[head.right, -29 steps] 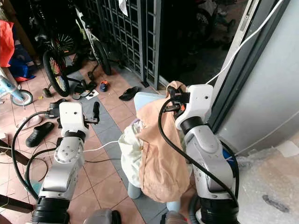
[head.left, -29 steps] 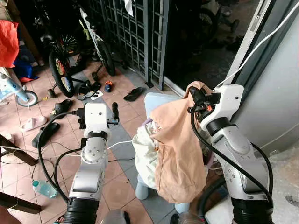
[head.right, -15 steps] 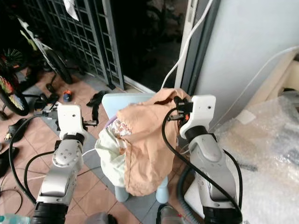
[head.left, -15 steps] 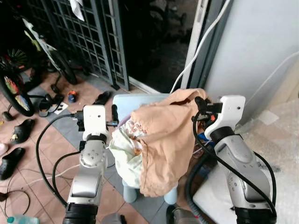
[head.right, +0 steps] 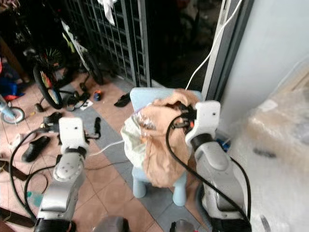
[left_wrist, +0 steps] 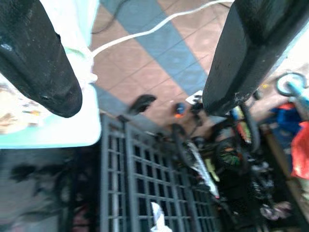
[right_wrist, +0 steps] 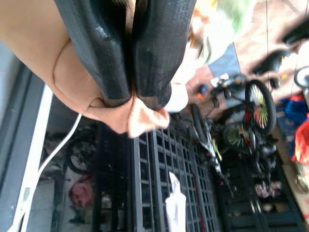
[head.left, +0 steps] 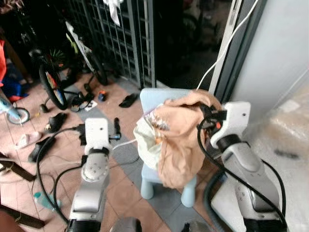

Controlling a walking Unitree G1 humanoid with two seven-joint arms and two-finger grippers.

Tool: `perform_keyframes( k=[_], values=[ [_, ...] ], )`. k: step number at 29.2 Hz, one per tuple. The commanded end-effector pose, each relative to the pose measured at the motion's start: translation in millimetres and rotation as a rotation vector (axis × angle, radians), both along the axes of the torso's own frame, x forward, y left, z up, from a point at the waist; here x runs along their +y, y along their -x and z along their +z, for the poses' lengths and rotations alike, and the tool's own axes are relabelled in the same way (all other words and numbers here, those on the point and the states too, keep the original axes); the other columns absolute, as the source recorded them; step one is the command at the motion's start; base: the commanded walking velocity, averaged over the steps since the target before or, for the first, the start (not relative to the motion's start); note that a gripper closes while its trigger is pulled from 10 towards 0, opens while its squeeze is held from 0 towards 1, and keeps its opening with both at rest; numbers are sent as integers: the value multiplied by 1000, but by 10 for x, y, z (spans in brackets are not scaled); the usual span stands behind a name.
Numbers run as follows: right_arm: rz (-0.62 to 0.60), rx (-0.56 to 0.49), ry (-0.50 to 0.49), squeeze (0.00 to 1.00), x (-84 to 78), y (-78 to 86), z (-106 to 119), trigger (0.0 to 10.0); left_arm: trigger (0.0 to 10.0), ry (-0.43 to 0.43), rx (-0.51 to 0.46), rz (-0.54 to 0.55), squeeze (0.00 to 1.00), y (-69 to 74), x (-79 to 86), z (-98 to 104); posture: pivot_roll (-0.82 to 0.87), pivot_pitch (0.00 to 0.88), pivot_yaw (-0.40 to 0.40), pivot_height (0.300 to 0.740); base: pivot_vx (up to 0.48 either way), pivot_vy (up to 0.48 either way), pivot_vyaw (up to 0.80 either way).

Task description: Clothes washing

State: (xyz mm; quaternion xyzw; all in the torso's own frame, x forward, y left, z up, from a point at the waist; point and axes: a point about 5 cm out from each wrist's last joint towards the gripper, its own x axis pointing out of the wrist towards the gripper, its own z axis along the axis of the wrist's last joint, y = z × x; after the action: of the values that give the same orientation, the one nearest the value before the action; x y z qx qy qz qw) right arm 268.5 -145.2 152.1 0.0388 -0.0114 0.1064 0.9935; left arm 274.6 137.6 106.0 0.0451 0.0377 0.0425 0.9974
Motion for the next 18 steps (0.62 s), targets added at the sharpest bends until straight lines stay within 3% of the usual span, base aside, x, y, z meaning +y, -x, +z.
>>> perform_keyframes(
  k=[1, 6, 18],
  values=[
    [10, -30, -6, 0, 43, -30, 84, 10000, 10000, 15, -19, -26, 0, -9, 31, 57, -46, 0, 49, 740, 0, 0, -800],
    [-9, -44, 10, 0, 10, -48, 103, 10000, 10000, 38, -34, -68, 0, 10, 7, 75, -50, 0, 50, 740, 0, 0, -800],
    [-35, -58, 23, 0, -12, -42, 111, 10000, 10000, 46, -26, -84, 0, 11, -15, 61, -57, 0, 56, 740, 0, -262, -800]
  ],
)
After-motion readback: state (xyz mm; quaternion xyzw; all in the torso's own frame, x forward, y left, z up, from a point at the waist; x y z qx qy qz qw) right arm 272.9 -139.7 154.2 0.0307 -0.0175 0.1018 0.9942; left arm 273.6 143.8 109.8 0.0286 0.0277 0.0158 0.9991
